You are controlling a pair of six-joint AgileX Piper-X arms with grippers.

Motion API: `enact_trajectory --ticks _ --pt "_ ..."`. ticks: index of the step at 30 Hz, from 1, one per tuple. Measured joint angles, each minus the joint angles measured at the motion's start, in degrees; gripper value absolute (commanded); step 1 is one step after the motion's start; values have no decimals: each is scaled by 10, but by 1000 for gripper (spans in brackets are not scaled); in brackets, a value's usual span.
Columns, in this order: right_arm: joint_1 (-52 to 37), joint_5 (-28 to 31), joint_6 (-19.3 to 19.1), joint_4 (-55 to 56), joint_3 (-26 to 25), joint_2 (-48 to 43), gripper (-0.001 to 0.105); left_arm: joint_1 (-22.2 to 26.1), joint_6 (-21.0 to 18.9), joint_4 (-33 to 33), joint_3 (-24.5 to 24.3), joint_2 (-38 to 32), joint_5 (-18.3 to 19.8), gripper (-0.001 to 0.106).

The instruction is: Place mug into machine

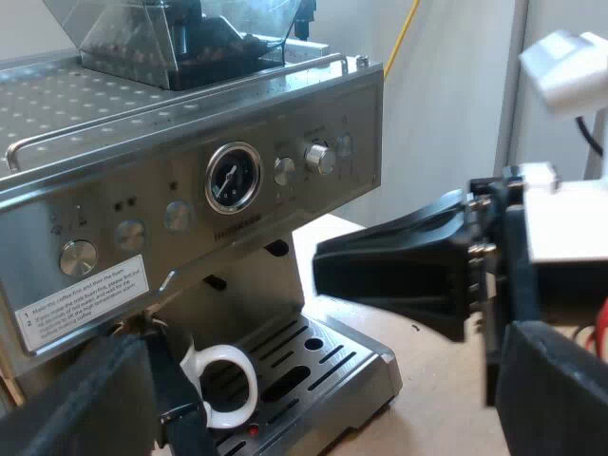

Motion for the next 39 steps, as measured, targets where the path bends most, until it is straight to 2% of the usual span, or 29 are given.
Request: enact_trajectory --ticks 11,18,39 --pt "-48 -9 0 -3 -91 94 0 0 0 0 0 0 0 79" --pt "-79 -15 0 -3 -127 134 0 0 0 0 0 0 0 79" --pt "-114 -28 0 -30 -130 156 0 0 0 0 0 0 0 79"
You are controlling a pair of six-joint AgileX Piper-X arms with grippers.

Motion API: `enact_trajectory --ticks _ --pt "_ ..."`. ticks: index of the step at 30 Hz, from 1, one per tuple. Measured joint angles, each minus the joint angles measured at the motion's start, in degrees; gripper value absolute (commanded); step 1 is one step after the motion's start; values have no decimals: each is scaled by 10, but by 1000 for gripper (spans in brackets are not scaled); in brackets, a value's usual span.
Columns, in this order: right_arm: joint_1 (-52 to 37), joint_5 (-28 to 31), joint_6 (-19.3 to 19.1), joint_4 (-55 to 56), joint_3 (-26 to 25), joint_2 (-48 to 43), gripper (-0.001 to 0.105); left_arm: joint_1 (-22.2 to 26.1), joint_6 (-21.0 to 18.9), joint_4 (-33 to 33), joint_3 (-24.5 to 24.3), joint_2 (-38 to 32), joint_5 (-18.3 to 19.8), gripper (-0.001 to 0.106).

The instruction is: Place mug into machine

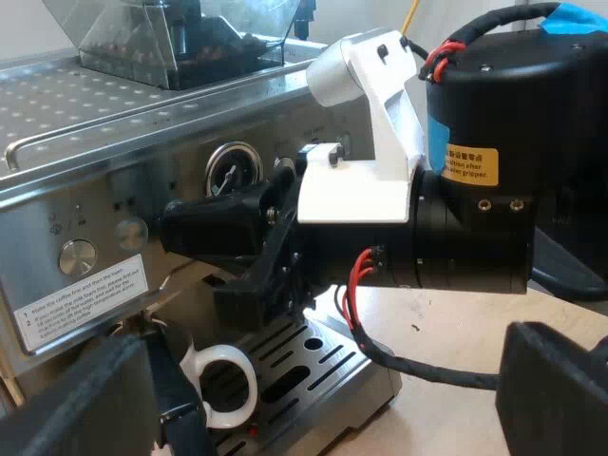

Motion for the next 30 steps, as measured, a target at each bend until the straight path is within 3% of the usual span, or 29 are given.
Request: enact_trajectory --ticks 26,28,30 --pt "-1 -1 0 0 0 0 0 0 0 0 0 0 0 79" --pt "0 -1 0 3 0 -2 7 0 0 0 0 0 0 79" --pt "5 2 0 4 0 -4 25 0 0 0 0 0 0 79"
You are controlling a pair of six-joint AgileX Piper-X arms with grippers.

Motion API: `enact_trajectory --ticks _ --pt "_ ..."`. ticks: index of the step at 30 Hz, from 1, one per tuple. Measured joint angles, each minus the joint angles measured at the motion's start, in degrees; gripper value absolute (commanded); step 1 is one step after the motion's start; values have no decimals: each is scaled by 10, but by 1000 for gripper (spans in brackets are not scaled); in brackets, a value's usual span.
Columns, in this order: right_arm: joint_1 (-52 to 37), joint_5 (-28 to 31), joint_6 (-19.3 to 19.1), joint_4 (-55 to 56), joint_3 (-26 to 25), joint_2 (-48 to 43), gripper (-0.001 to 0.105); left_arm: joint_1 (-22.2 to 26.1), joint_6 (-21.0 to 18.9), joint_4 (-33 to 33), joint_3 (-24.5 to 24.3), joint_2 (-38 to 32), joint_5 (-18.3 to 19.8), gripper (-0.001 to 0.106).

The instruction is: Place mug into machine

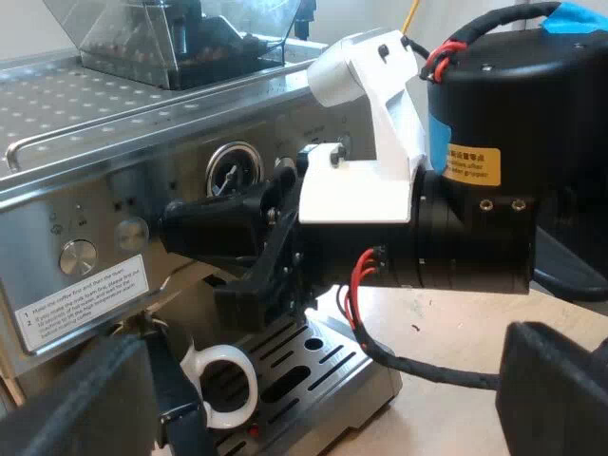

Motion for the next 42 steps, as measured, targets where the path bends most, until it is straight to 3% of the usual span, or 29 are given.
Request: enact_trajectory --ticks 1,3,5,6,7,18,28,42 --pt "1 1 0 0 0 0 27 0 0 0 0 0 0 79" --pt "10 4 0 1 0 -3 54 0 0 0 0 0 0 79" --pt "16 9 0 1 0 -4 65 0 0 0 0 0 0 79" --pt "21 16 1 1 0 -5 76 0 0 0 0 0 0 79" --pt "27 21 1 1 -1 -5 78 0 0 0 0 0 0 79" --pt "81 27 0 19 -1 -31 78 0 0 0 0 0 0 79" --pt "78 29 -22 164 -1 -129 78 0 0 -1 -40 -1 -4 79" --pt "-14 27 -26 304 -1 -299 78 0 4 -1 -66 18 -69 79"
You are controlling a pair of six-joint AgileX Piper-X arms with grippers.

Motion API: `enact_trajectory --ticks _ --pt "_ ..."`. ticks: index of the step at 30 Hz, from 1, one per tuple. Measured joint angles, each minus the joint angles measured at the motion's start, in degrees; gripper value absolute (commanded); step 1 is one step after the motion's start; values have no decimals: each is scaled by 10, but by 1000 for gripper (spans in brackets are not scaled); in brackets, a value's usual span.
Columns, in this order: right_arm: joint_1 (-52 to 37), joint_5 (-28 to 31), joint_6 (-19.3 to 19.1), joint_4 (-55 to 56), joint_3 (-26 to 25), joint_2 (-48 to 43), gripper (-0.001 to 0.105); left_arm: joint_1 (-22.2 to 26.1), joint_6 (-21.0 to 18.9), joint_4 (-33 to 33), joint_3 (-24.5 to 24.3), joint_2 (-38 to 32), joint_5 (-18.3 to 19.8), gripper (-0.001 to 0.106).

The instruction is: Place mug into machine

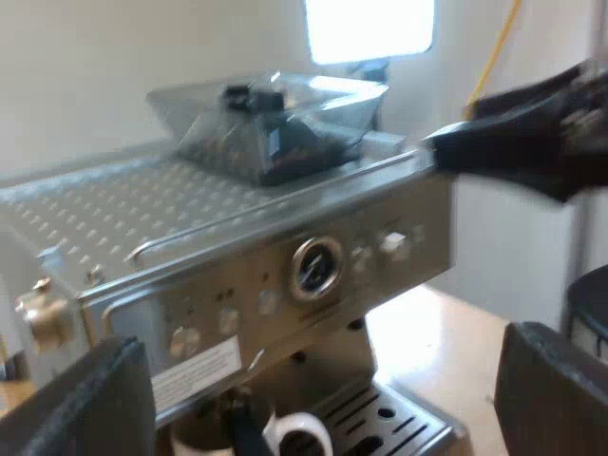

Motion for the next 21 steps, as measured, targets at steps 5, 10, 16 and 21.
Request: enact_trajectory --ticks 5,10,16,21 --pt "-61 0 0 76 0 -56 78 0 0 0 0 39 -6 79" --pt "-143 -5 18 144 0 -97 78 0 0 0 0 73 -28 79" --pt "-261 -79 26 196 11 -142 78 0 0 0 0 91 -53 79" --pt "-375 -175 26 216 55 -180 78 0 0 0 0 90 -88 79"
